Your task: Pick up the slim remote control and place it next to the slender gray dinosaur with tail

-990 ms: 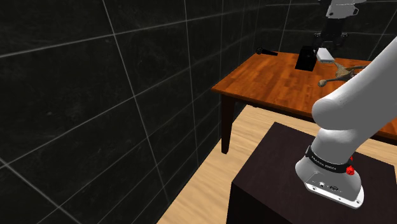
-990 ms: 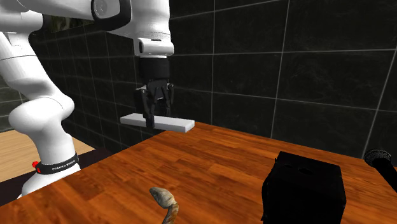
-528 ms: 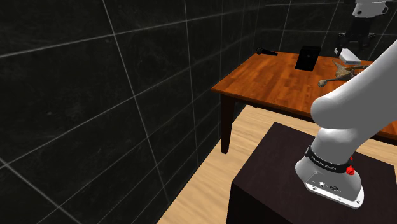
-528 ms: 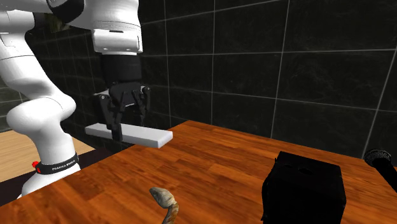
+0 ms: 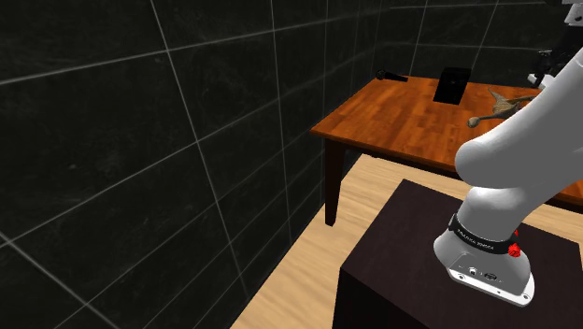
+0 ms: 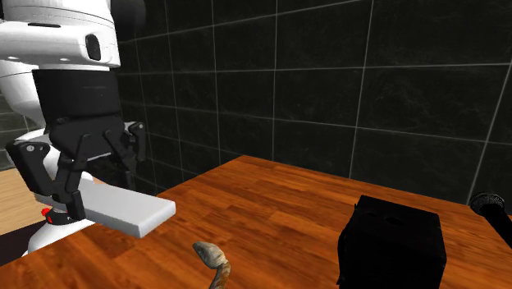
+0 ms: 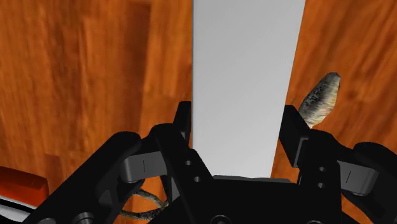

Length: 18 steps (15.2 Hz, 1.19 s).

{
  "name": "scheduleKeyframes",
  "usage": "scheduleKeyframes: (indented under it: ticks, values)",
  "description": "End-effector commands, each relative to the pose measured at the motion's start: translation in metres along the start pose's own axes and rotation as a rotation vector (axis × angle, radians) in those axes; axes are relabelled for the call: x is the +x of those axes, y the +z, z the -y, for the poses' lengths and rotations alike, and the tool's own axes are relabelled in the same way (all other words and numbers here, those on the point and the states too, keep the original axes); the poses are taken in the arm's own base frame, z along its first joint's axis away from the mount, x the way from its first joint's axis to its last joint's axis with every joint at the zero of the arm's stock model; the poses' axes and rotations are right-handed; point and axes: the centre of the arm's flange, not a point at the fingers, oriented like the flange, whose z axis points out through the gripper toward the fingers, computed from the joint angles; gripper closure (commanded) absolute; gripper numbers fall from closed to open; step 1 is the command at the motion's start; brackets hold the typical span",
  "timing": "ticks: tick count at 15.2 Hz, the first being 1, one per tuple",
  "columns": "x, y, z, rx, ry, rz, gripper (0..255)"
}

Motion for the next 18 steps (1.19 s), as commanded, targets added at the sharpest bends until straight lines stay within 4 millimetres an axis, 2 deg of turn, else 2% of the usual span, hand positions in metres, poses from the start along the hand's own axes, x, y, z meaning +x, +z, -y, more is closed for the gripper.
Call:
scheduleKeyframes:
  ticks: [1,11,18]
  values:
    - [-0.003,0.000,-0.023,0.000,-0.003,0.000,255]
    - [-0.015,0.002,-0.158,0.000,-0.003,0.000,255]
    - [-0.015,0.039,-0.157,0.000,-0.003,0.000,255]
